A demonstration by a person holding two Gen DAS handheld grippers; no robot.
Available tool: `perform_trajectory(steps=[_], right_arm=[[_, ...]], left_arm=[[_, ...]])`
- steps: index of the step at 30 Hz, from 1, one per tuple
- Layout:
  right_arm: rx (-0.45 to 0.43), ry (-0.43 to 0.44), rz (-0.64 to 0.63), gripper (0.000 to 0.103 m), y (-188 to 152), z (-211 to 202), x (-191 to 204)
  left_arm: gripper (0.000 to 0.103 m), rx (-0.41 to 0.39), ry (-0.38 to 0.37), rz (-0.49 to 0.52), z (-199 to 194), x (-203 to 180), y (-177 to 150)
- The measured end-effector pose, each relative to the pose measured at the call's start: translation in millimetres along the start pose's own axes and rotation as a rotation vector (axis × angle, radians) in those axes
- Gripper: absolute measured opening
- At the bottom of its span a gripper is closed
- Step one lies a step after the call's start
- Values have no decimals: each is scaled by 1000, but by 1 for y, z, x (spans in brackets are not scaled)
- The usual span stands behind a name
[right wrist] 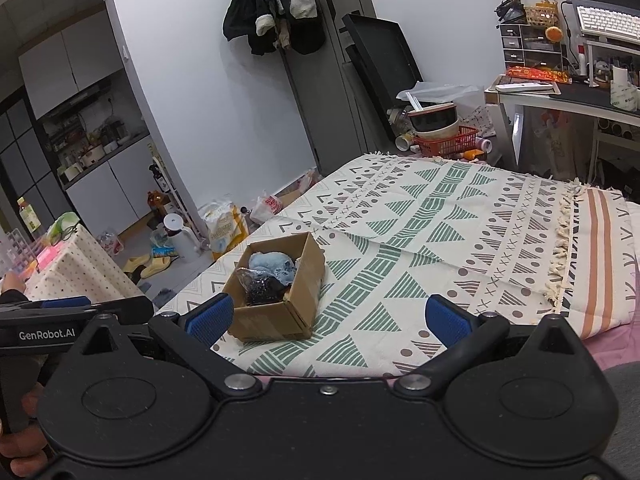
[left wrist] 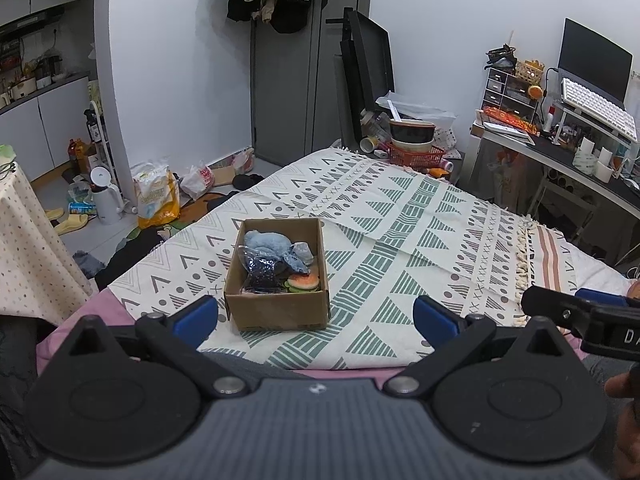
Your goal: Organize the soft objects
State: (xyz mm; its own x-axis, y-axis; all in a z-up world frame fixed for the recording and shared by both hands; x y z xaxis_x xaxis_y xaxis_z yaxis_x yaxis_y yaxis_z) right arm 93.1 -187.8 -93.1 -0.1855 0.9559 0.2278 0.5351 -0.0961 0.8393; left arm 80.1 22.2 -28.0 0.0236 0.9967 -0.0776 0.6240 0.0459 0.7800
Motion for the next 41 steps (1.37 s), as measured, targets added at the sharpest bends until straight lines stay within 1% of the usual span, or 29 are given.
perform_trajectory(steps=[16,21,27,33,41], right_arm=[[1,-21,-1,103,-1,1,-5],[-1,-52,-24,103,0,2,-8],[6,-62,-28,103,-1,4,-10],[15,-57,-35,103,-3,7,-8],[27,-55,-48,103,-7,11,-5]], left_arm=[[103,-1,3,-4,0,2,-1],[103,0,5,-5,1,3,-1],[103,0,4,-8,1,5,-2],[103,-8,-1,5,1,5,-4],[103,-6,-6,-16,5,8,-5]])
Point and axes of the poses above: each gripper's, at about its wrist camera, not at the fingertips, and z roughly the way its jaws point, x to its left, y to its top, the point moved 9 cm from there along z, roughly the way its jaws point, and after that the axes turned 2 degrees about -z, right-handed, at the moved point
